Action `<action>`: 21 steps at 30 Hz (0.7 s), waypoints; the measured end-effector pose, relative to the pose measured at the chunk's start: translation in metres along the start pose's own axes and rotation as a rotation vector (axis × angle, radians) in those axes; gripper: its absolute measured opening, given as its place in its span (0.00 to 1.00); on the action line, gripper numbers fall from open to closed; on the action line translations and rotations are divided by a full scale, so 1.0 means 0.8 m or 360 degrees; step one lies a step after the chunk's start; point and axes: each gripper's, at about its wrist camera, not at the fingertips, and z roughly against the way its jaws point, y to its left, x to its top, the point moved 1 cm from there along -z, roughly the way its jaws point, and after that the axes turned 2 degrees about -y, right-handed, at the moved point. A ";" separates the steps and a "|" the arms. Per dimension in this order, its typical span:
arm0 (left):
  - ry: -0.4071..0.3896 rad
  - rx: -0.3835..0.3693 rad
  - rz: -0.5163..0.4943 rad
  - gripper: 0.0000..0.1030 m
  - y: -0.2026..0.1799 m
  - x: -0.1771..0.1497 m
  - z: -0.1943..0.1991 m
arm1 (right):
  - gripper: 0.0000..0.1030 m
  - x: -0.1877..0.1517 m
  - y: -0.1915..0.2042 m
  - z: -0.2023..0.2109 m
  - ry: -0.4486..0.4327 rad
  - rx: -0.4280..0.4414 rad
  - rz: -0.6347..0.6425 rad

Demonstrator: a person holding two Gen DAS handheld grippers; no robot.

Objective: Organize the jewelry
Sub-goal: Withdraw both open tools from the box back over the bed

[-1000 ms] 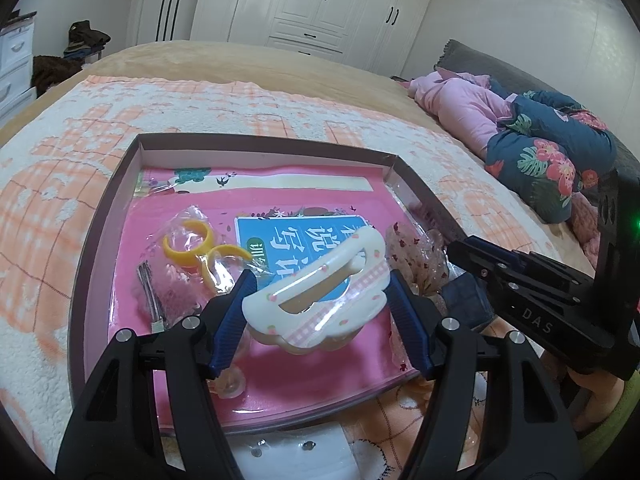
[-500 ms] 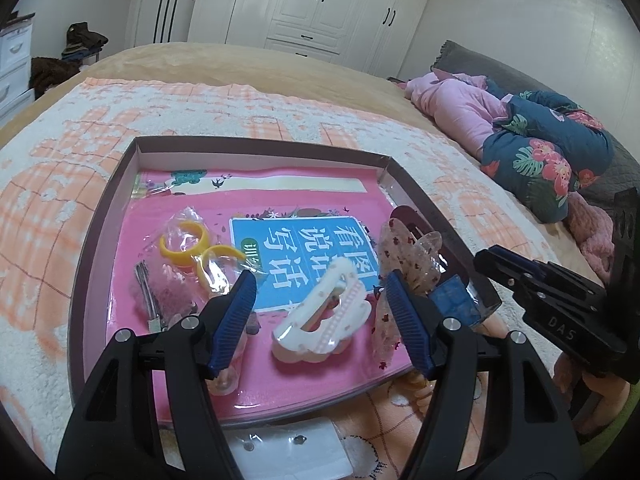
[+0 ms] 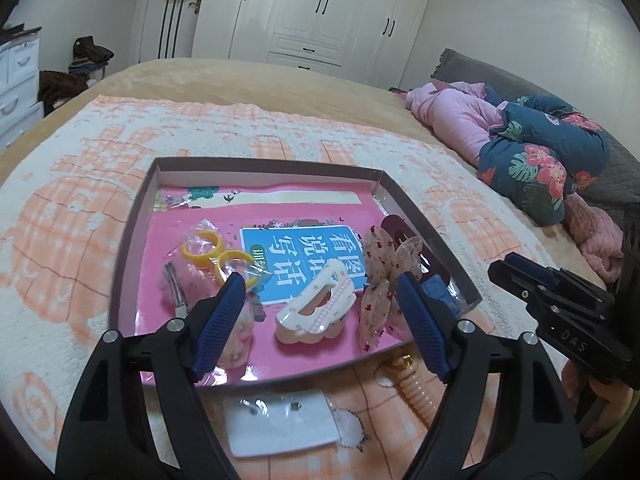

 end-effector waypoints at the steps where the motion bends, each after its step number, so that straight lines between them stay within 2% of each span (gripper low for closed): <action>1: -0.0005 0.0006 -0.0001 0.70 -0.001 -0.001 0.004 | 0.41 0.000 0.001 0.004 -0.0005 0.0002 0.0001; 10: -0.0048 0.0062 -0.0002 0.88 -0.005 -0.015 0.049 | 0.59 -0.014 0.012 0.045 -0.0046 0.0028 0.0009; 14: -0.0050 0.0090 -0.0006 0.89 -0.002 -0.026 0.066 | 0.65 -0.021 0.015 0.060 -0.0052 0.0037 0.0006; 21: -0.0047 0.0129 0.0006 0.89 0.006 -0.041 0.087 | 0.66 -0.034 0.021 0.083 -0.0065 0.0049 0.0000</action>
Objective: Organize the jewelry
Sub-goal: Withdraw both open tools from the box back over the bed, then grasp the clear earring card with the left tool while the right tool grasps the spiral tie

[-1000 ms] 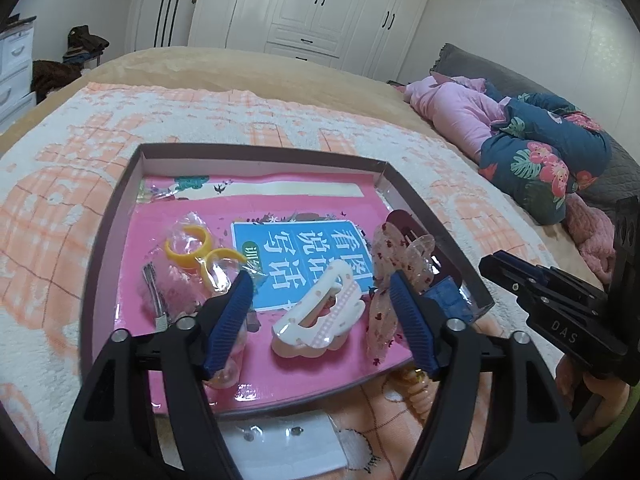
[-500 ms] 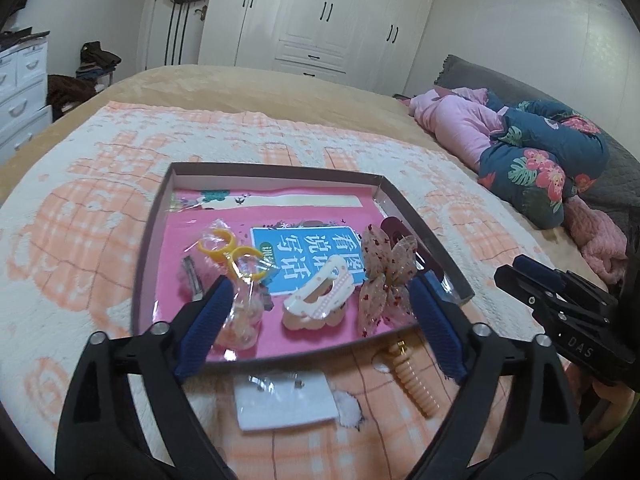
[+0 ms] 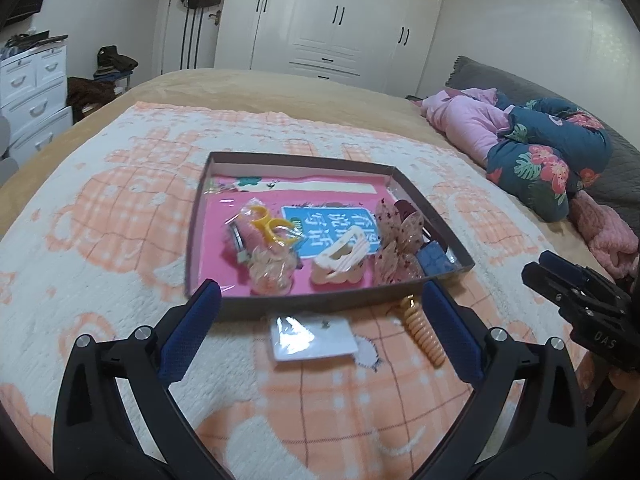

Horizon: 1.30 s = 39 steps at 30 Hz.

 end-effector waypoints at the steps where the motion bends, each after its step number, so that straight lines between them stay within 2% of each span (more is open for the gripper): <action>1: 0.0000 0.0006 0.0001 0.89 0.001 -0.002 0.004 | 0.67 -0.002 0.002 0.003 0.0000 0.0002 0.0005; 10: 0.0002 0.0037 0.0019 0.89 0.011 -0.019 0.032 | 0.67 -0.021 0.023 0.020 0.0016 0.0034 0.0053; 24: 0.0076 0.0049 -0.0007 0.89 0.015 -0.056 0.058 | 0.67 -0.053 0.053 0.027 0.0078 0.0088 0.0155; 39: 0.0175 0.0070 -0.0064 0.89 0.001 -0.073 0.021 | 0.67 -0.090 0.052 0.009 0.0176 0.0112 0.0156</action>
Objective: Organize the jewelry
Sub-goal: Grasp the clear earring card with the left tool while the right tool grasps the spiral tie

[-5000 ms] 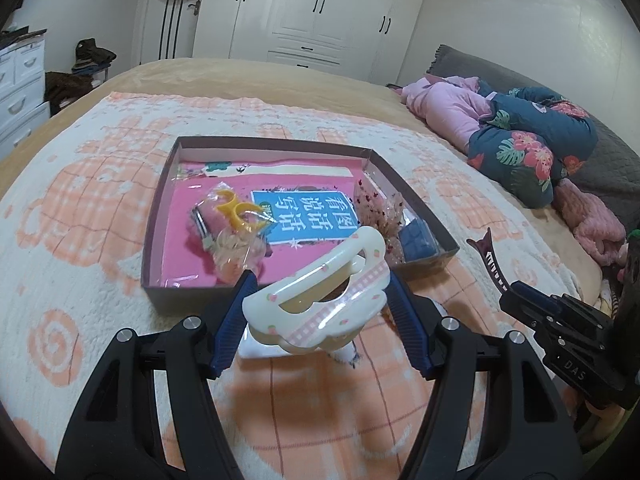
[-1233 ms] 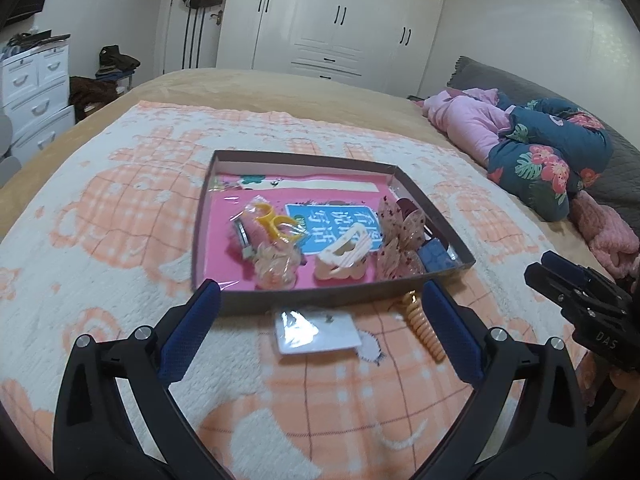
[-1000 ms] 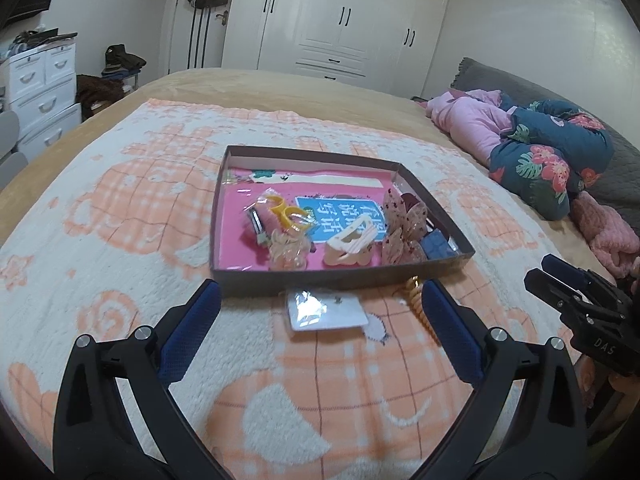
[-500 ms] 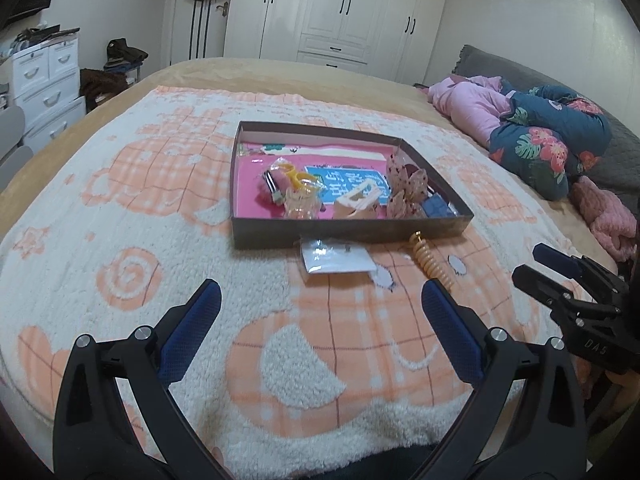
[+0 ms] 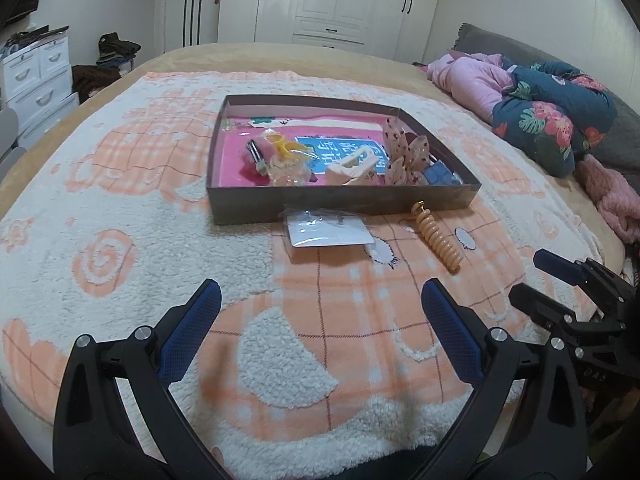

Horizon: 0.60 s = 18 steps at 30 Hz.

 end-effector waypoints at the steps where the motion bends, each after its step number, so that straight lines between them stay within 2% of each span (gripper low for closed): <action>1: 0.0001 -0.0001 -0.0004 0.89 -0.001 0.000 -0.003 | 0.67 -0.001 0.000 -0.002 0.0004 0.0001 -0.0003; 18: 0.0071 0.0033 -0.0009 0.89 0.001 0.017 -0.053 | 0.67 0.000 -0.008 -0.057 0.0084 -0.0005 -0.0068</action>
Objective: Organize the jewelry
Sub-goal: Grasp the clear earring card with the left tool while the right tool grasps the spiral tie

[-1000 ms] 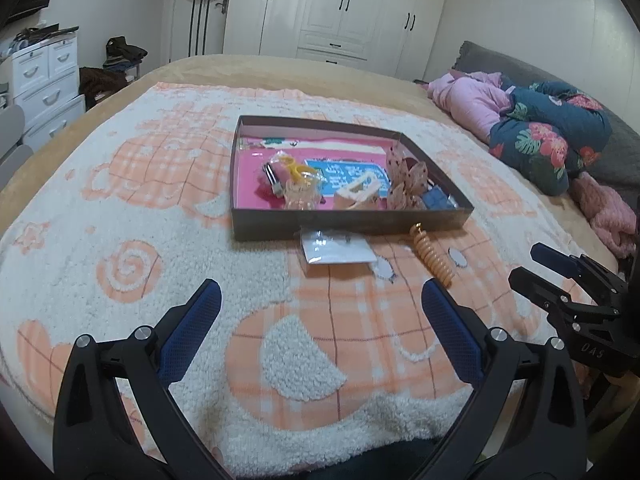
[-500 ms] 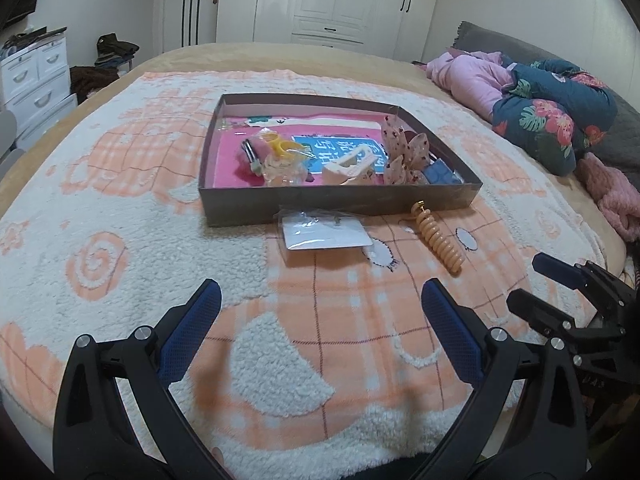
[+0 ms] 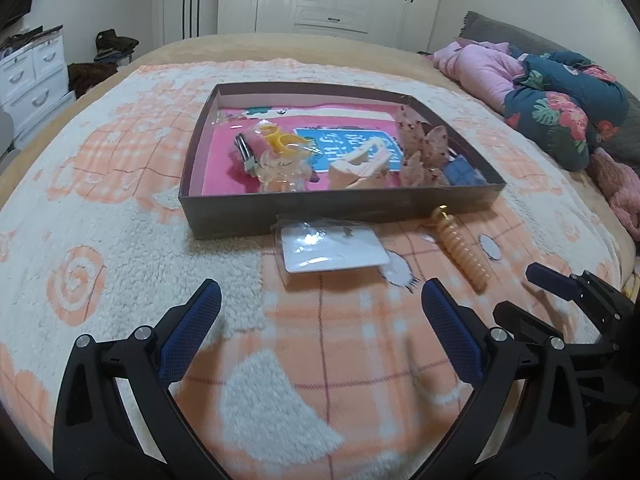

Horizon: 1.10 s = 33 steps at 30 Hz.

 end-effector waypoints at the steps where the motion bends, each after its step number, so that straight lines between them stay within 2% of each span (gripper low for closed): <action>1: 0.0006 -0.0001 0.0004 0.89 0.001 0.002 -0.004 | 0.67 0.001 -0.001 -0.004 0.0010 0.0000 -0.0009; 6: 0.0040 0.0005 -0.0002 0.89 0.003 0.009 -0.022 | 0.66 0.010 -0.002 -0.022 0.0033 0.0004 -0.0035; 14: 0.0077 0.0000 -0.0028 0.89 0.001 0.016 -0.044 | 0.56 0.024 0.006 -0.049 0.0055 -0.0004 0.0003; 23: 0.0076 -0.0037 -0.0001 0.89 0.006 0.021 -0.054 | 0.34 0.035 0.002 -0.066 0.0061 -0.0009 0.0031; 28: 0.0085 -0.0037 0.0000 0.83 0.008 0.021 -0.058 | 0.19 0.035 0.004 -0.068 0.0055 -0.0005 0.0056; 33: 0.0084 -0.0041 0.0009 0.77 0.011 0.020 -0.059 | 0.17 0.033 0.004 -0.067 0.0043 -0.0005 0.0049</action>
